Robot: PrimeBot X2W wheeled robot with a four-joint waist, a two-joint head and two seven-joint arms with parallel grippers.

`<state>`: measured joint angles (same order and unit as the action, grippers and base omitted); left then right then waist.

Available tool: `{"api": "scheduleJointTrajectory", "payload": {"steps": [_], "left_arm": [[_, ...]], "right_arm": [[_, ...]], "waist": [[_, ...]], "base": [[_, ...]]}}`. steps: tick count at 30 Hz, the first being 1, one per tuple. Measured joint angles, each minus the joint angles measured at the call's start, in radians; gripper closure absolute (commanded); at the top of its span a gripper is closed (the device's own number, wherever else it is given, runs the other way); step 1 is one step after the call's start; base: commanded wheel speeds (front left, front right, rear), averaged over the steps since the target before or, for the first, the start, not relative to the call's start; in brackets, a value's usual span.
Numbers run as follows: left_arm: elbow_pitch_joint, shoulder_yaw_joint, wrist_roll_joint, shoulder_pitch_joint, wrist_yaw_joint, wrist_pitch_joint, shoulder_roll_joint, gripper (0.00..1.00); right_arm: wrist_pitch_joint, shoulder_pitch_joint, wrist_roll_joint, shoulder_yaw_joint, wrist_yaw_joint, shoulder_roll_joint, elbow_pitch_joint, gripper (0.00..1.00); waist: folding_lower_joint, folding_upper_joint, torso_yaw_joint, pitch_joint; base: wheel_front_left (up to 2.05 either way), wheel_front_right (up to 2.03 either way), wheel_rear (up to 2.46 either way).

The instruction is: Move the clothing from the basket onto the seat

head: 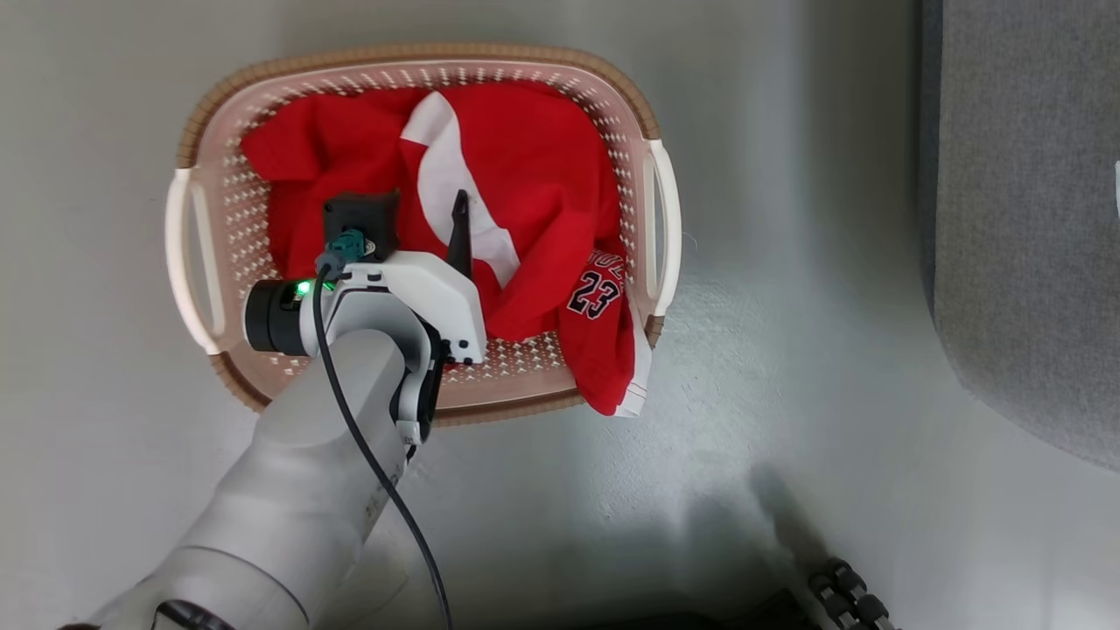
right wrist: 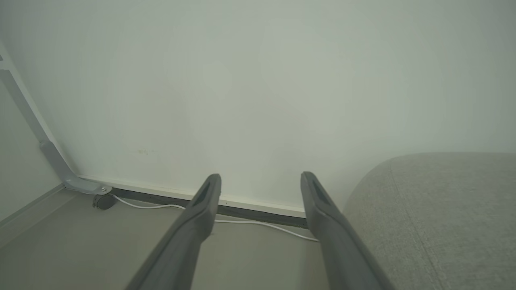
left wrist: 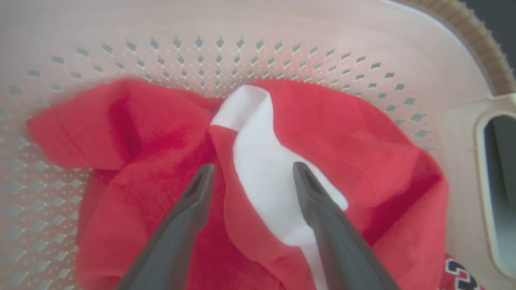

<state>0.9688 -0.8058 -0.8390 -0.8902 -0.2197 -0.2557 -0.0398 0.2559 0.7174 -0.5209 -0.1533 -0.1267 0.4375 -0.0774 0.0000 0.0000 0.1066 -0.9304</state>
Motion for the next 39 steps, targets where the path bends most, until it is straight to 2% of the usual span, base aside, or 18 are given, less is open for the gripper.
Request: {"api": "scheduleJointTrajectory", "payload": {"steps": [9,12,13,14,20,30,34,39], "left_arm": [[0.087,-0.137,-0.136,-0.078,0.0,0.097,-0.003,0.0],[0.078,-0.179,-0.18,-0.081,0.019,0.116,-0.003,0.0],[0.074,-0.195,-0.192,-0.081,0.021,0.113,-0.002,0.45],[0.071,-0.207,-0.205,-0.081,0.021,0.105,-0.002,1.0],[0.07,-0.293,-0.248,-0.077,0.018,0.07,-0.003,1.0],[0.095,-0.34,-0.297,-0.014,-0.002,0.008,-0.004,1.0],[0.083,-0.3,-0.279,0.001,-0.002,0.007,-0.005,1.0],[0.004,-0.171,-0.148,0.044,-0.011,0.007,-0.002,1.0]], "right_arm": [[0.0,0.01,-0.007,-0.013,0.0,-0.007,-0.006,0.0],[0.0,0.01,-0.007,-0.015,0.0,-0.013,-0.005,0.0],[0.0,0.01,-0.007,-0.015,0.0,-0.016,-0.003,0.0],[0.0,0.01,-0.007,-0.015,0.0,-0.018,-0.001,0.0],[0.0,0.01,-0.005,-0.016,0.0,-0.027,0.03,0.0],[0.0,-0.045,-0.005,-0.022,0.0,-0.053,0.095,0.0],[0.0,-0.076,-0.004,-0.032,0.0,-0.058,0.125,0.0],[0.0,-0.118,-0.001,-0.036,0.0,-0.065,0.159,0.0]], "waist": [[0.0001,0.0,0.031,-0.038],[0.0,0.0,0.038,-0.038],[0.0,0.0,0.039,-0.035],[0.0,0.0,0.038,-0.03],[0.0,0.0,0.035,0.018],[0.0,0.0,0.028,0.147],[0.0,0.0,0.025,0.21],[0.0,0.0001,0.016,0.29]], "base": [[0.0,0.0,0.0],[0.0,0.0,0.0],[0.0,0.0,0.0],[0.0,0.0,0.0],[0.0,0.0,0.0],[0.0,0.0,0.0],[0.0,0.0,0.0],[0.0,0.0,0.0]]}}
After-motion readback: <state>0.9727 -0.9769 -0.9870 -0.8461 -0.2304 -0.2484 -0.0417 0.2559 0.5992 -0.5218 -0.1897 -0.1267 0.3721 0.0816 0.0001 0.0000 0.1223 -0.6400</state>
